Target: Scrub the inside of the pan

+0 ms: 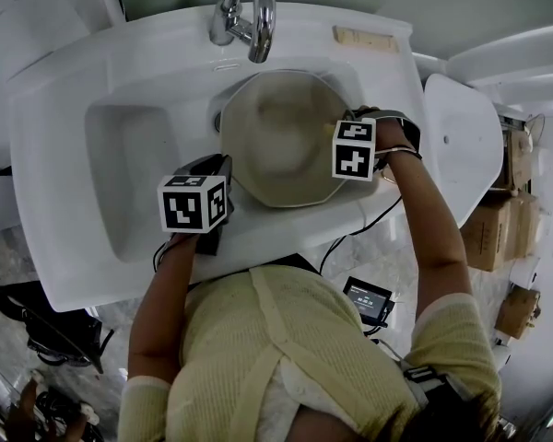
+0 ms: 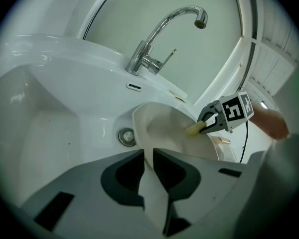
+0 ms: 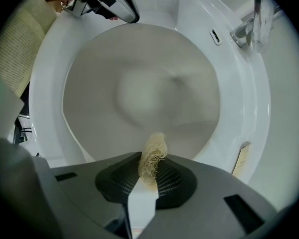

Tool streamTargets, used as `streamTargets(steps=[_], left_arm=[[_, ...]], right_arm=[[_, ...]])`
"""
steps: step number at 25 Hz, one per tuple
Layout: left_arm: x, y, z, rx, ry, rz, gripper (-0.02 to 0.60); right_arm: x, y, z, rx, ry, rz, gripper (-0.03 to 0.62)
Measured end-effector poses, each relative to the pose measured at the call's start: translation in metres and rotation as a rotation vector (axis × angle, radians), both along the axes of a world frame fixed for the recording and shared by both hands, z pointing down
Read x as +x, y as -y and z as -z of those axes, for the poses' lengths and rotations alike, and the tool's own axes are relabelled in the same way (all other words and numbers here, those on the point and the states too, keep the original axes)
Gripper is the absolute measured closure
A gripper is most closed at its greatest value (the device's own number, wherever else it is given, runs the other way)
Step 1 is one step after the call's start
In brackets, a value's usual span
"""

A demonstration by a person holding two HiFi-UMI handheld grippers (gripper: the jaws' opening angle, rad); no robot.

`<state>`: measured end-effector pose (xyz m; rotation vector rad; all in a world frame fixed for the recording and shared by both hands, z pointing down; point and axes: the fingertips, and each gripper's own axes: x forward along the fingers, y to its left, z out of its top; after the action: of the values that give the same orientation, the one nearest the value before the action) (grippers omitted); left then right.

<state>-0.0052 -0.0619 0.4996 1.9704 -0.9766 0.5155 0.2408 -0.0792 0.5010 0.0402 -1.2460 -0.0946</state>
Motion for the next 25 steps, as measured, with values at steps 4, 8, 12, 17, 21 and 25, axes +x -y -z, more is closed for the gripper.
streamTargets(steps=[4, 8, 12, 17, 21, 25], left_arm=[[0.0, -0.002, 0.001, 0.001, -0.005, -0.012, 0.489], [0.0, -0.004, 0.001, 0.002, -0.005, -0.022, 0.489], [0.0, -0.007, 0.002, 0.001, -0.008, -0.032, 0.489], [0.002, -0.011, 0.003, 0.002, -0.008, -0.043, 0.489], [0.001, -0.013, 0.004, 0.004, -0.01, -0.045, 0.489], [0.0, -0.014, 0.003, 0.004, -0.009, -0.049, 0.489]], right_arm=[[-0.001, -0.009, 0.0, -0.032, -0.02, -0.012, 0.511], [-0.004, -0.02, 0.0, -0.064, -0.034, -0.024, 0.511], [-0.007, -0.029, -0.001, -0.086, -0.038, -0.033, 0.511], [-0.011, -0.042, -0.001, -0.117, -0.031, -0.043, 0.511], [-0.017, -0.053, 0.0, -0.141, -0.031, -0.038, 0.511], [-0.026, -0.062, -0.001, -0.163, -0.019, -0.039, 0.511]])
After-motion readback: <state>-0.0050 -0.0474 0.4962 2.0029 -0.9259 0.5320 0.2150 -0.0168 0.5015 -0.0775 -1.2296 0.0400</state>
